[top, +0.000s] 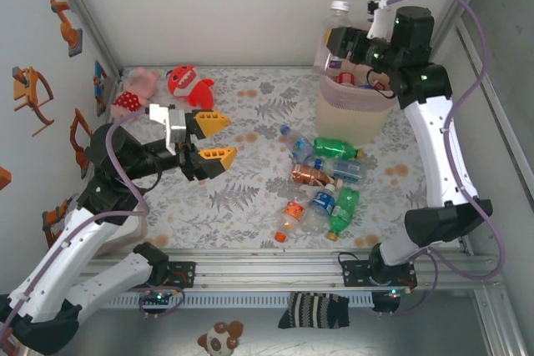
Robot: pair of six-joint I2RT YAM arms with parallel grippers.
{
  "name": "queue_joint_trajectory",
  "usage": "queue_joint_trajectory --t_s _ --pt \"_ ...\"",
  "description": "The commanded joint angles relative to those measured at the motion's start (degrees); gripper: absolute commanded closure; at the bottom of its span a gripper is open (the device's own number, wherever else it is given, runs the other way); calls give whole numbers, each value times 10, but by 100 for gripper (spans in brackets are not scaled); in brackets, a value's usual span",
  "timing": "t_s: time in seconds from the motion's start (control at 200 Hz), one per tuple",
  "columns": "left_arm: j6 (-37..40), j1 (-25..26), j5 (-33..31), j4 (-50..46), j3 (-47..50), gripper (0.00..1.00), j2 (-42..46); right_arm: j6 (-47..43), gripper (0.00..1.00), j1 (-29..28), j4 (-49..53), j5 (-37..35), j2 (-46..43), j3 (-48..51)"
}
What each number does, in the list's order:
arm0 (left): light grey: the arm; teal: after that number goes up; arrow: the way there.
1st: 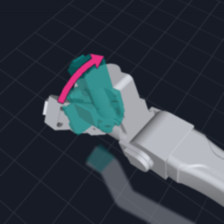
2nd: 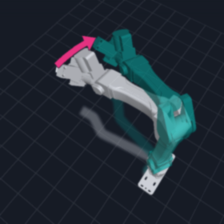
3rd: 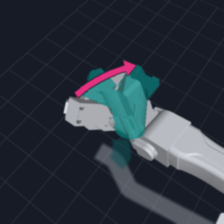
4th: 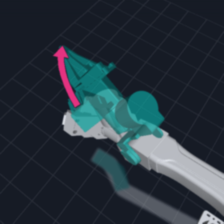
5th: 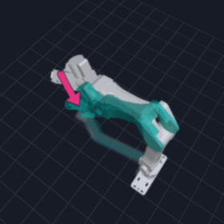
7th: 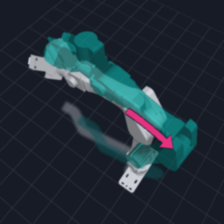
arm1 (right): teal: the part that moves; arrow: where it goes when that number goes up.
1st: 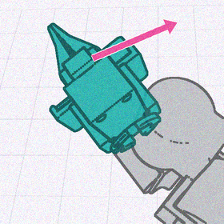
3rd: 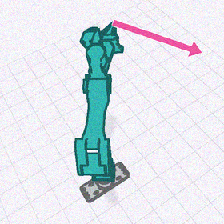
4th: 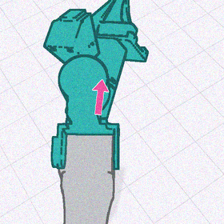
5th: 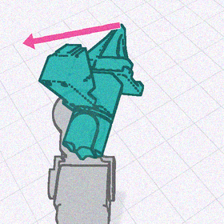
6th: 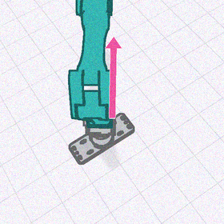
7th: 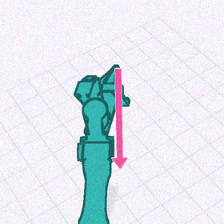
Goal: Put the plastic bottles in the bin
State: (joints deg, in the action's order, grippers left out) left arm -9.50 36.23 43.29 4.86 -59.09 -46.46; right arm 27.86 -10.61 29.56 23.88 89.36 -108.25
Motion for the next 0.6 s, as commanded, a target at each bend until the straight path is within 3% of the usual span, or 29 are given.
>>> queue_joint_trajectory --t_s 0.0,0.225,0.356,0.596 --pt "4 -2 -5 5 9 31 12 146 63 13 -122 -102 4 46" --pt "-1 -1 -13 4 24 31 28 316 65 15 -240 -251 6 138" --pt "-2 -1 -20 1 33 31 41 441 68 14 -130 -332 38 98" --pt "-6 -2 -29 -9 46 31 61 617 67 10 20 -420 100 26"
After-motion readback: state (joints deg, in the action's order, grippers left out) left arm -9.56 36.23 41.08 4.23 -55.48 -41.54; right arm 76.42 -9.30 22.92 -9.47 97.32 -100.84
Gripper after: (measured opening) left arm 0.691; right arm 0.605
